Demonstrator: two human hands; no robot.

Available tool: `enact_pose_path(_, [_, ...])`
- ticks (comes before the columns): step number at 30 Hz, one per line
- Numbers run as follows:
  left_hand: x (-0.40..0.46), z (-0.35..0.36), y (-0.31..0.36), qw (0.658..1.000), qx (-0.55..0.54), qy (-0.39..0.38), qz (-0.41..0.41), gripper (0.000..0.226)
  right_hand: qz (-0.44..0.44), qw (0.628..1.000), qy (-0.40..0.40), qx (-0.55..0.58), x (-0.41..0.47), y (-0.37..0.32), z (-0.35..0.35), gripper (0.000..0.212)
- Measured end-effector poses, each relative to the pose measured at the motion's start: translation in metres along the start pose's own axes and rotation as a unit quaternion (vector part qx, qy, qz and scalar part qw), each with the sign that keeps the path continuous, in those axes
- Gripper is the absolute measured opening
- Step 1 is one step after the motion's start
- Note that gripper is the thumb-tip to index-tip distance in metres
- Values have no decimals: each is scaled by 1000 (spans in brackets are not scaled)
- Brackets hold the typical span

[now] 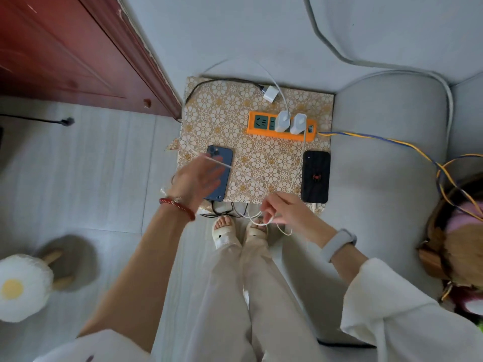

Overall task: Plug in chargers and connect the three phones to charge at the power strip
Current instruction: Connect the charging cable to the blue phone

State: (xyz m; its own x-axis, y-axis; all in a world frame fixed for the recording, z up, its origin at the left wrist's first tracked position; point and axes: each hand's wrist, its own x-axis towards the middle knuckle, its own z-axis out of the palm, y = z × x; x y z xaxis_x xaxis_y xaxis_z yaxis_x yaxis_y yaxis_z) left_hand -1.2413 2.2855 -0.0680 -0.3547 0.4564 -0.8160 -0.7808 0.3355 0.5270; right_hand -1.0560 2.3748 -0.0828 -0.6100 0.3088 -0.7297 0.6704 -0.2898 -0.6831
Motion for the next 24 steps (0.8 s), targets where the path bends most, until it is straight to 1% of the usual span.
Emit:
enact_pose_path(2, [-10,11,-18,990,122,-60,-18,25,-35,996,-10,-80,5,-15,4,35])
enact_pose_path(3, [-14,14,-25,987,136,-81,-9,20,-53,991,-16,-119,7,-21,7,35])
enact_pose_path(4, [-17,16,-29,989,121,-82,4,16,-67,986,-25,-151,8,-24,10,35])
enact_pose_path(5, [-17,15,-32,993,98,-65,16,14,-75,981,-34,-177,8,-25,12,35])
enact_pose_path(8, [-12,2,-32,998,10,41,37,16,-70,970,-66,-223,3,-17,9,28])
enact_pose_path(10, [-3,-14,-27,989,-52,138,34,16,-55,961,-78,-258,0,-4,-3,26])
enact_pose_path(11, [2,-24,-25,980,-61,187,34,17,-41,958,-78,-274,-2,3,-11,28])
enact_pose_path(12, [6,-37,-24,971,-40,235,35,20,-25,954,-72,-289,-4,11,-21,29])
enact_pose_path(14, [11,-62,-22,946,52,317,50,29,9,949,-47,-312,-9,25,-41,31])
enact_pose_path(16, [12,-79,-24,920,146,359,60,32,27,947,-28,-319,-12,31,-54,33])
enact_pose_path(17, [11,-84,-28,907,217,356,58,34,22,947,-30,-319,-12,31,-55,33])
enact_pose_path(18, [10,-85,-34,883,312,344,60,39,8,948,-38,-317,-12,29,-53,31])
enact_pose_path(19, [7,-80,-40,850,404,330,81,48,-13,948,-49,-315,-11,24,-46,29])
enact_pose_path(20, [2,-71,-47,818,473,302,129,54,-38,947,-60,-313,-8,19,-38,27])
enact_pose_path(21, [-4,-57,-52,798,517,248,185,55,-64,946,-71,-311,-6,12,-28,26])
enact_pose_path(22, [-9,-42,-56,793,538,172,229,53,-82,944,-80,-309,-3,6,-20,24])
enact_pose_path(23, [-14,-29,-61,793,550,90,247,52,-94,944,-84,-306,1,1,-13,22])
enact_pose_path(24, [-18,-19,-65,793,557,18,245,50,-99,944,-81,-303,5,-2,-8,21])
